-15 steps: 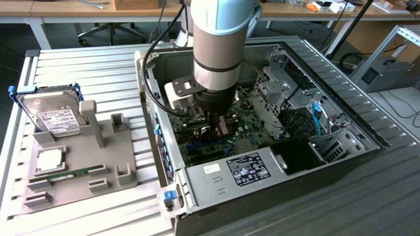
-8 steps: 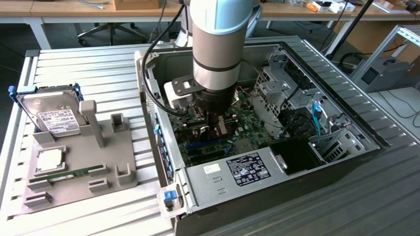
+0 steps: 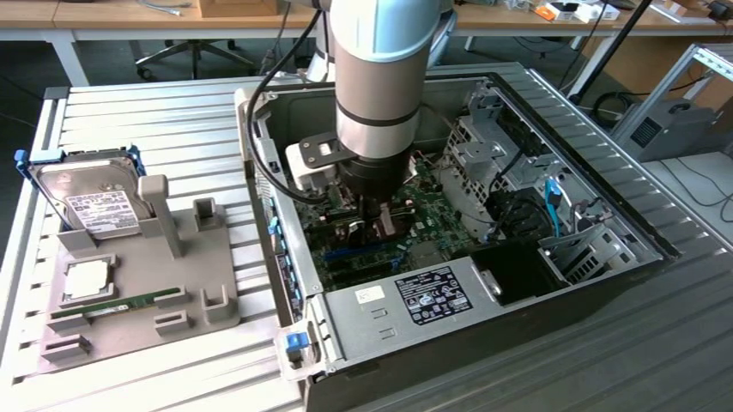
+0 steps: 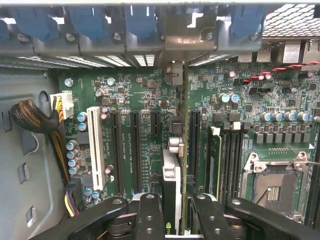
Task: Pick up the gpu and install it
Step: 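Insert the gpu into the slot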
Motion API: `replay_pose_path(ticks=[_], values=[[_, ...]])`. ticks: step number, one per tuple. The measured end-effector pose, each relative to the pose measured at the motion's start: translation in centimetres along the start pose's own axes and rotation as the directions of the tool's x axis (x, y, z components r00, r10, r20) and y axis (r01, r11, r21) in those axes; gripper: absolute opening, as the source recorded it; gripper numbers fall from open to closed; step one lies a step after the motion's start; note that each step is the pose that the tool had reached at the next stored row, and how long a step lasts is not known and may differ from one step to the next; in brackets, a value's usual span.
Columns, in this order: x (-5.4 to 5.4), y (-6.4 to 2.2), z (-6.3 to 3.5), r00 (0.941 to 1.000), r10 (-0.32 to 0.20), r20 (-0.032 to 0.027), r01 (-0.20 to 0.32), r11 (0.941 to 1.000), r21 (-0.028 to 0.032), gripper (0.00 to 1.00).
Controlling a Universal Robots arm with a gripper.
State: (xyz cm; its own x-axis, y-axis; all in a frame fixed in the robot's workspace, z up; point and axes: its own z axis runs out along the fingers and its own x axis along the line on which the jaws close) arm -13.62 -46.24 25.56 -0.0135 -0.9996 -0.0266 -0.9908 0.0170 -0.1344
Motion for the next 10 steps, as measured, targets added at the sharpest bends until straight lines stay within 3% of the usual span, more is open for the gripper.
replay_pose_path(ticks=[10], values=[[0.00,0.02,0.12,0.9998,0.020,-0.0024,-0.020,0.9998,0.0007,0.27]])
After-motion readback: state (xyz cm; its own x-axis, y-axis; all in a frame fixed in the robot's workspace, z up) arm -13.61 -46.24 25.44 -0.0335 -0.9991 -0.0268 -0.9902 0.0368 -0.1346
